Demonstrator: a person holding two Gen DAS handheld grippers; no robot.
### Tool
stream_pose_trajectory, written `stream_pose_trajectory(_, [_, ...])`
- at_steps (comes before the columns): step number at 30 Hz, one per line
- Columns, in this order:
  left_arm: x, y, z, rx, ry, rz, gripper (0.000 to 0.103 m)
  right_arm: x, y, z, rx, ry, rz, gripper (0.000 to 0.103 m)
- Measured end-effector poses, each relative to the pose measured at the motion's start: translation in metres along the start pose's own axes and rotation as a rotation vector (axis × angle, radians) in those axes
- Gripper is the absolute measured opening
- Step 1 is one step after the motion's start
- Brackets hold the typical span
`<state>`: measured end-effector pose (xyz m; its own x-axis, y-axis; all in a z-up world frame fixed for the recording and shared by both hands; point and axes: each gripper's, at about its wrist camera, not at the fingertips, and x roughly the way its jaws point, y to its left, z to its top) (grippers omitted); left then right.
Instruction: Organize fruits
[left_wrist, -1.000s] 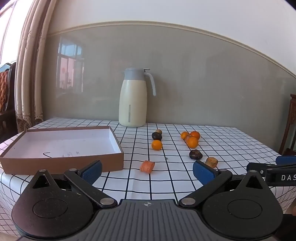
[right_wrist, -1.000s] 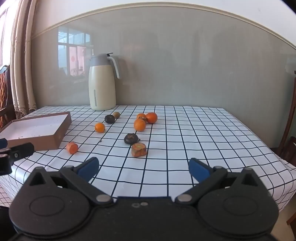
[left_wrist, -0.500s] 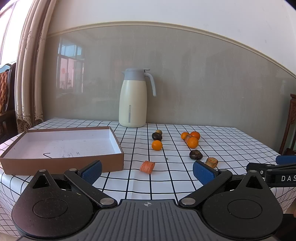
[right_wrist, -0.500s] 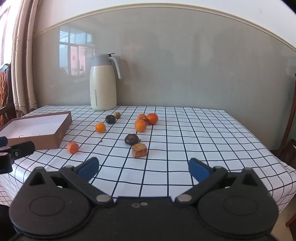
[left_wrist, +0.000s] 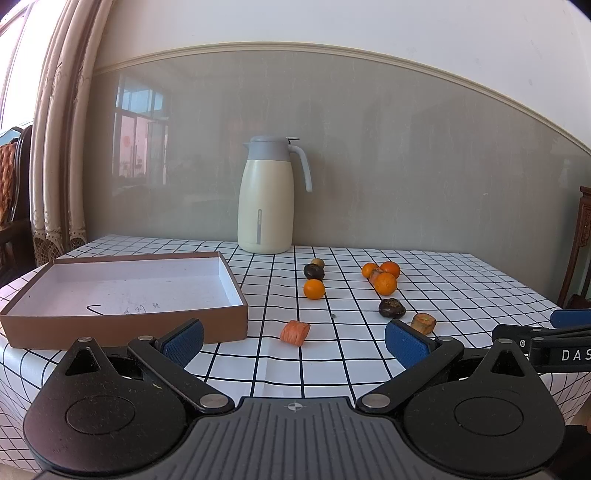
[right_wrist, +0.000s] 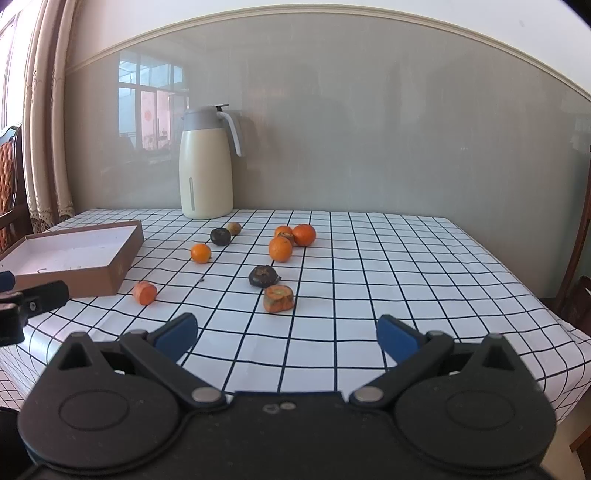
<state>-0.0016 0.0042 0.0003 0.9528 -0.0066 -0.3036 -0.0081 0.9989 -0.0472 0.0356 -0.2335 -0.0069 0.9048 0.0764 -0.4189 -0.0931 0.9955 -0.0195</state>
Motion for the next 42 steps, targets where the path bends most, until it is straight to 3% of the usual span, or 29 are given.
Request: stream_pose_trajectory(42, [-0.0003, 0.0016, -0.0008, 0.01, -0.004, 0.011, 0.103, 0.0002, 0.0005, -0.0001, 0.0, 0.002, 0.001, 0.097])
